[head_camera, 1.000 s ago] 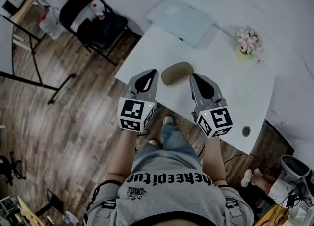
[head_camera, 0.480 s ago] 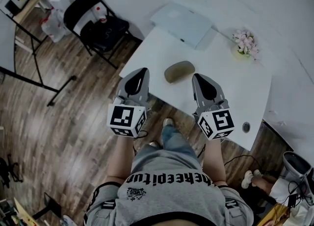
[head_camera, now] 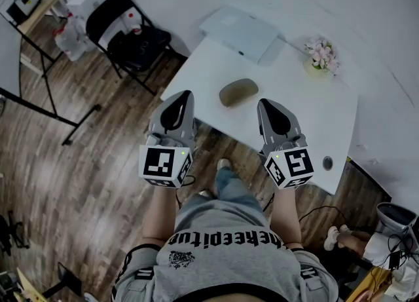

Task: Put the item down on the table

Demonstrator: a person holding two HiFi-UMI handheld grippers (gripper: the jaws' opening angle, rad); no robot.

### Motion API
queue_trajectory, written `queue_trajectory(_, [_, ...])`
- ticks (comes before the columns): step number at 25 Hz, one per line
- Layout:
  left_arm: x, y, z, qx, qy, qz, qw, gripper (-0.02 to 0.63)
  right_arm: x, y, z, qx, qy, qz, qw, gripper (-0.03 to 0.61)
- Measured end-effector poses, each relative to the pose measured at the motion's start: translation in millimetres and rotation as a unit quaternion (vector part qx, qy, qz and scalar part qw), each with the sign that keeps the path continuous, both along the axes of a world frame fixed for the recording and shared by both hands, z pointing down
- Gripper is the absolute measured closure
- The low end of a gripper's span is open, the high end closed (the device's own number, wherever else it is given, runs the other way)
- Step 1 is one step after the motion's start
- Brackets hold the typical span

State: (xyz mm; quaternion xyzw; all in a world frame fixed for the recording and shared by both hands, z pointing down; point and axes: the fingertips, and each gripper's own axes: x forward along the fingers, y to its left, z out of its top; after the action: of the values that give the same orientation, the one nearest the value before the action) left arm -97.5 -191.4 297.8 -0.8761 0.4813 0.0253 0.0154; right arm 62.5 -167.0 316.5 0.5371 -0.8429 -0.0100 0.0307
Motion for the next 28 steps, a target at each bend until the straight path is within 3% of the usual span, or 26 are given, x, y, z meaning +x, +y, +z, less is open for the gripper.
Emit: queue_trajectory(28, [-26.7,63.9,-18.0,0.027,0.014,0.006,0.9995,0.595,-16.8,63.8,-18.3,0.035,-0.005,0.015,0.999,0.577])
